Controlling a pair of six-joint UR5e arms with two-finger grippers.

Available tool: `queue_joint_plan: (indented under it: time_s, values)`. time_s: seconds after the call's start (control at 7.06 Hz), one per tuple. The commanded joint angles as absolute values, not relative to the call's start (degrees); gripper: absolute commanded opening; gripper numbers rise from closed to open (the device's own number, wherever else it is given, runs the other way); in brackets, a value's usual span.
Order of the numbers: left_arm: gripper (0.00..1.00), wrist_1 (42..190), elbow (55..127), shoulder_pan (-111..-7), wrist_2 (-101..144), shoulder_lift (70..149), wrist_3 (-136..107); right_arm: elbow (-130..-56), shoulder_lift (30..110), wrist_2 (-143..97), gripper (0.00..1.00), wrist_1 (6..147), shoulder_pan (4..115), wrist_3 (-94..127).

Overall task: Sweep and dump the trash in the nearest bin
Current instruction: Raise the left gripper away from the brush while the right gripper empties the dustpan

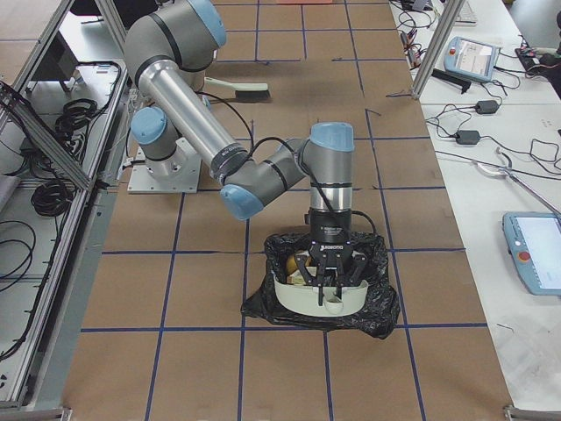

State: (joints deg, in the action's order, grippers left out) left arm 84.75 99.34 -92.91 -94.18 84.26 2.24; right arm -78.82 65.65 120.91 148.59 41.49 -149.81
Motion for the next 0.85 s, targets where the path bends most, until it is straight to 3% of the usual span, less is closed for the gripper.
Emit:
queue_joint_plan:
  time_s: [0.0,0.42,0.71]
  values:
    - [0.99,84.73,98.71,-92.90,-94.22,84.37,2.64,-79.19,65.65,121.11,0.06,149.68,41.66,-149.94]
    - [0.99,84.64,98.70,-92.90,-94.04,84.55,2.55,-79.80,67.40,121.20,0.06,149.59,42.62,-149.94]
    - [0.99,84.64,98.70,-93.25,-94.04,84.73,2.46,-84.35,72.39,122.16,0.06,149.76,44.47,-149.77]
